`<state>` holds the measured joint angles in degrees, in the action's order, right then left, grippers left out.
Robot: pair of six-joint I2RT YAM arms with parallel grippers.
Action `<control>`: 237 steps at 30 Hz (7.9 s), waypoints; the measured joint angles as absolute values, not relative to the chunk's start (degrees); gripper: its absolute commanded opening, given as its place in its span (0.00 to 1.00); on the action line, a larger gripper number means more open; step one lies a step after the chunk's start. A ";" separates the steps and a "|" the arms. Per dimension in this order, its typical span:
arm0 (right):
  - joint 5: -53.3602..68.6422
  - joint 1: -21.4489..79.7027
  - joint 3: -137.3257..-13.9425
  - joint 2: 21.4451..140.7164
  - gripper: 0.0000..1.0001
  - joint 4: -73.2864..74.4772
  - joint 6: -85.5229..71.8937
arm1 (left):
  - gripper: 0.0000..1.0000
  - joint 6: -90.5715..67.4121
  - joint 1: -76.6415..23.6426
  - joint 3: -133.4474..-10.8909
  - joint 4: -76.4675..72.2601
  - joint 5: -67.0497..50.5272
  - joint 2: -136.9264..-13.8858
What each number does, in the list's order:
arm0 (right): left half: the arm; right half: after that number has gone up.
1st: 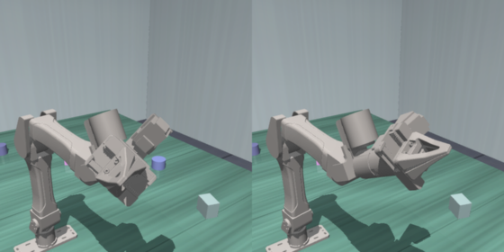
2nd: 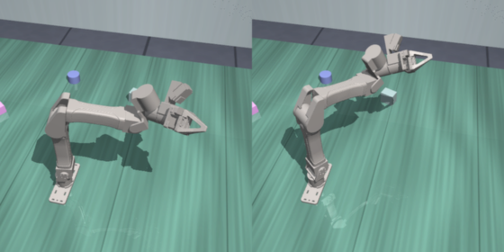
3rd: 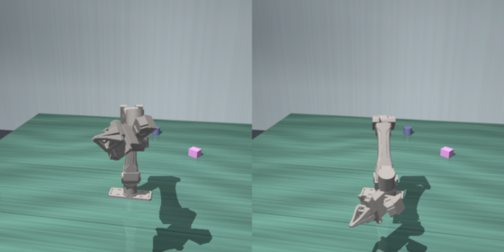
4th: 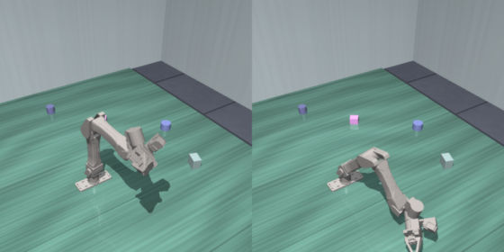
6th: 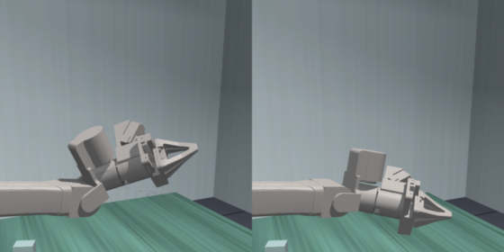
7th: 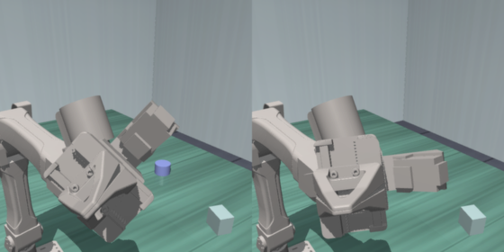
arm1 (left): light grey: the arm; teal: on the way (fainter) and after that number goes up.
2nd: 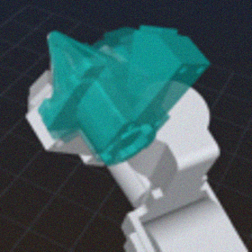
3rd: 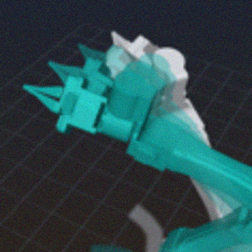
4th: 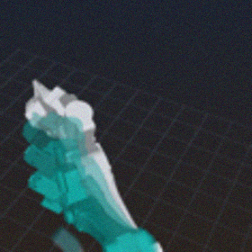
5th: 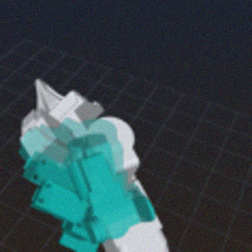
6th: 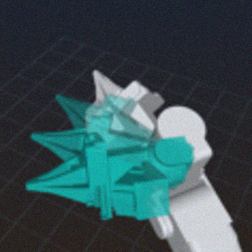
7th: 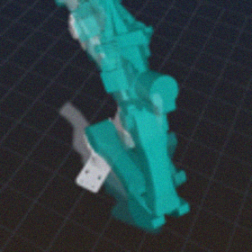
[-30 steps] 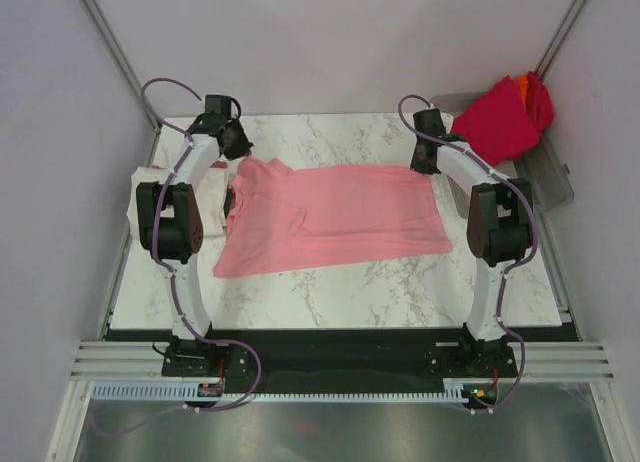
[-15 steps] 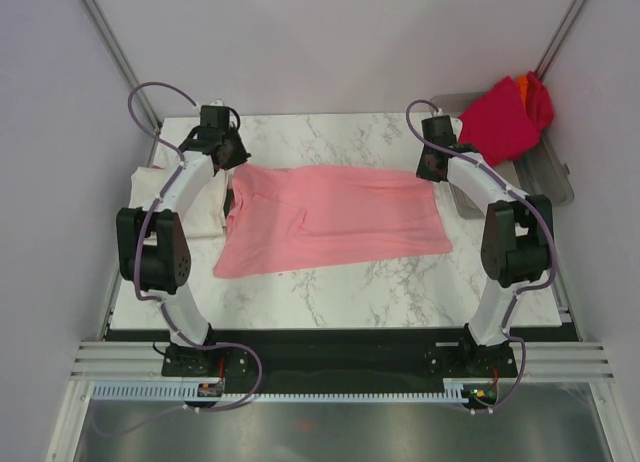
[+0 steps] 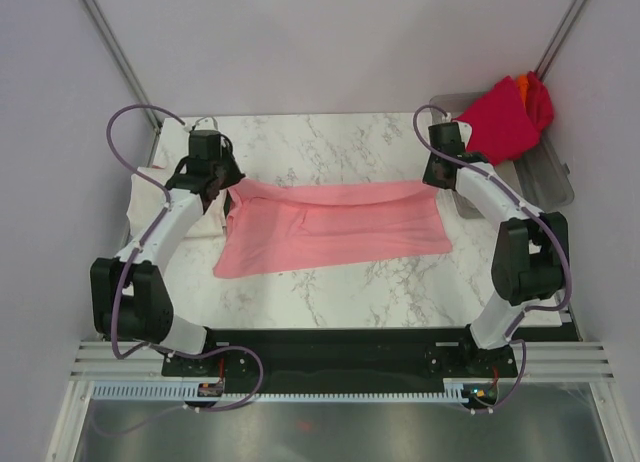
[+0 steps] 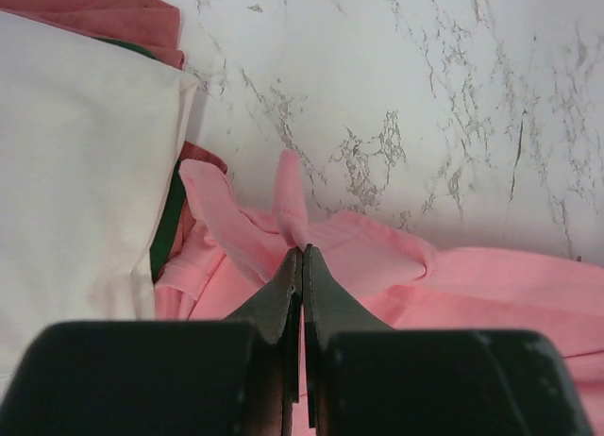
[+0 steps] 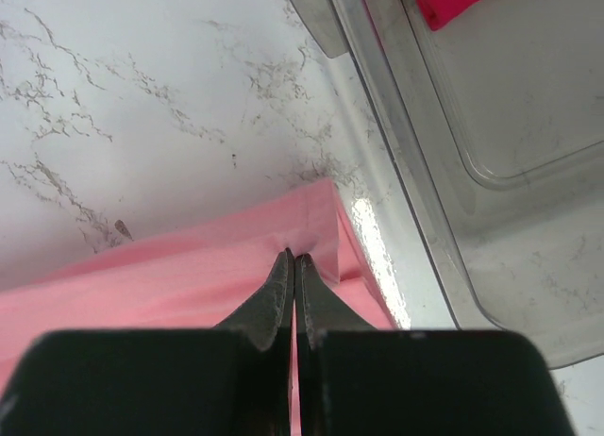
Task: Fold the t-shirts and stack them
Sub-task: Fold the tshirt
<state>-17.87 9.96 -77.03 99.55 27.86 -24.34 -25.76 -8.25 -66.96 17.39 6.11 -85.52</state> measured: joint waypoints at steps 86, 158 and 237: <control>19.77 38.52 -88.31 115.63 0.61 15.88 -34.48 | 0.78 -39.05 -5.80 -47.40 18.98 -0.12 -87.39; 28.45 43.00 -70.00 116.16 0.75 -15.25 -44.31 | 0.77 -40.80 -7.99 -57.30 27.62 8.99 -89.73; 33.63 60.38 -55.57 105.95 0.73 -15.81 -31.86 | 0.75 -40.53 -9.45 -57.30 35.18 12.12 -91.37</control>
